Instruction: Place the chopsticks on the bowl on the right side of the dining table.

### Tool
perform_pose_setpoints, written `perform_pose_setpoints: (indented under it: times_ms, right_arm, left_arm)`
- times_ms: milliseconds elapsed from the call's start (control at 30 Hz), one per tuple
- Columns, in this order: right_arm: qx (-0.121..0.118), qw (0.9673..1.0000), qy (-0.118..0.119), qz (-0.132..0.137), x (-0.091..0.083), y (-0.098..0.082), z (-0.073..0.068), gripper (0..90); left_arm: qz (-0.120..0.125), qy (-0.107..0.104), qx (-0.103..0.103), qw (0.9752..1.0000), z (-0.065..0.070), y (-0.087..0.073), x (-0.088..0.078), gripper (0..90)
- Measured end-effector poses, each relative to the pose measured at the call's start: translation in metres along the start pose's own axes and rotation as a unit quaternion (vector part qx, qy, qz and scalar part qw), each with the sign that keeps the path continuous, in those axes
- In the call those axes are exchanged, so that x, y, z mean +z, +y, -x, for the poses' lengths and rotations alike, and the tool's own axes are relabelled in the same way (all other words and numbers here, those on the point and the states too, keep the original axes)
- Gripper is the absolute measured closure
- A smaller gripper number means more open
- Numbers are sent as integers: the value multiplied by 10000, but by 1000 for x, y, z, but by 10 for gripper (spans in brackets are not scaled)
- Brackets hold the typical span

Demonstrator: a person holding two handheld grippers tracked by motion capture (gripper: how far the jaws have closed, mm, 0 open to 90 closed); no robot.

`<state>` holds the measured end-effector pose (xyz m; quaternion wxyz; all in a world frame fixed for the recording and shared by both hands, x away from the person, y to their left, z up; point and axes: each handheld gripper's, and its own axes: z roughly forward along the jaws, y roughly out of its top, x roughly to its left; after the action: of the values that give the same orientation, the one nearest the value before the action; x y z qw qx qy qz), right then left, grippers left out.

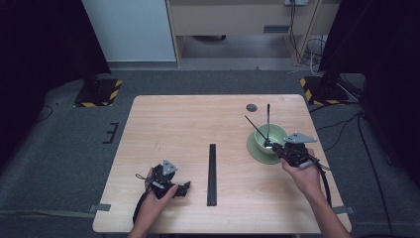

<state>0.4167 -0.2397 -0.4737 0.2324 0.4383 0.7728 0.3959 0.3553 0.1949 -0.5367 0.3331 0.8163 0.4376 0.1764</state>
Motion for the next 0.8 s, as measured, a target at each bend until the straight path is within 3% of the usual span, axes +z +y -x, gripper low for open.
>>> perform_pose_setpoints:
  times_ms: [633, 800]
  right_arm:
    - [20, 10000, 82, -7, -1, 0, 0, 849]
    - [20, 9999, 123, 86, -3, 0, 0, 785]
  left_arm:
    - [-1, -1, 1, 10000, 0, 0, 0, 0]
    - [-1, -1, 0, 10000, 0, 0, 0, 0]
